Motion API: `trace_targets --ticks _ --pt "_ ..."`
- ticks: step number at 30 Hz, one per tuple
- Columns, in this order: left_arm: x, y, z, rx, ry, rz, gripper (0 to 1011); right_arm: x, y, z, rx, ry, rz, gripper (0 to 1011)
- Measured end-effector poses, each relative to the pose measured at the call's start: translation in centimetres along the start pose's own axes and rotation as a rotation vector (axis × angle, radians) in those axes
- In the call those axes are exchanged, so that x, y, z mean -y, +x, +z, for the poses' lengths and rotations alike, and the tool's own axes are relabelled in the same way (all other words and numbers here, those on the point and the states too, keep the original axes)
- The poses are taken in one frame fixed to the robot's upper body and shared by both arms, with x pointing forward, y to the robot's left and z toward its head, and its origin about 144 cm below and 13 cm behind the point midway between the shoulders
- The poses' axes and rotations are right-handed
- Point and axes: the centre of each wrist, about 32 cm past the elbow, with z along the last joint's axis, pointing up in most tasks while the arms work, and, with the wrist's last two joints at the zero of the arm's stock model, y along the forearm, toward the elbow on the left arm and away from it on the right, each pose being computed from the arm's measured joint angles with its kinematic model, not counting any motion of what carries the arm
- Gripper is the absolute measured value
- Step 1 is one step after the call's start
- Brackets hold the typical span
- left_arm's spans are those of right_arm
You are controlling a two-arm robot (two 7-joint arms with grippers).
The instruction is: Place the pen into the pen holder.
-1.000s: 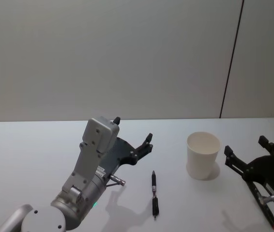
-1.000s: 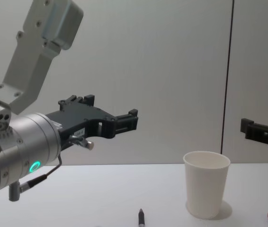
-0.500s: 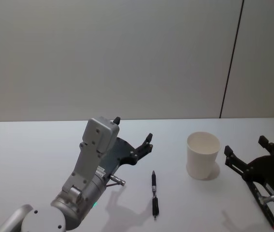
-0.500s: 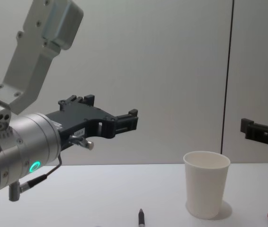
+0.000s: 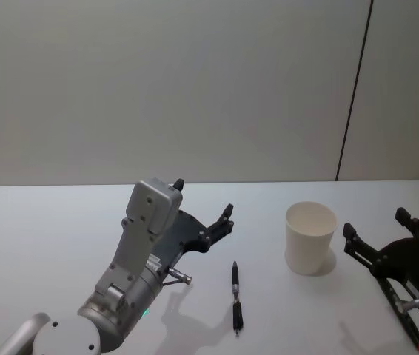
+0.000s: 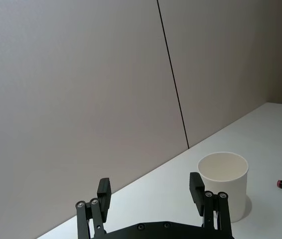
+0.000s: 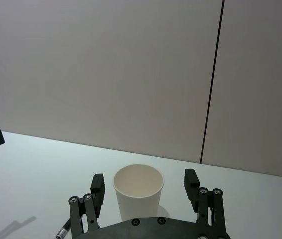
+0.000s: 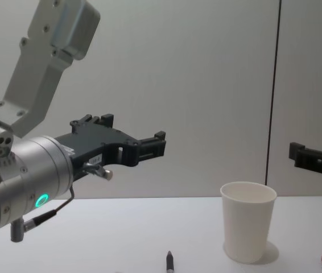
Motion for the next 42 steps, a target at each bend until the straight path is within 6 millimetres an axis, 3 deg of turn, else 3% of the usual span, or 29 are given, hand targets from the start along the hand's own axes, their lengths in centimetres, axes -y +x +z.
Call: trace_targets --ticks 19,42 --pt "0.0 0.0 0.0 0.0 0.0 0.0 1004 -1.8 0.3 0.0 -0.03 -0.056 -0.037 1002" --pt "0.0 0.0 0.0 0.0 0.0 0.0 1004 -4.2 2.0 -1.5 -0.009 -0.325 -0.193 1001"
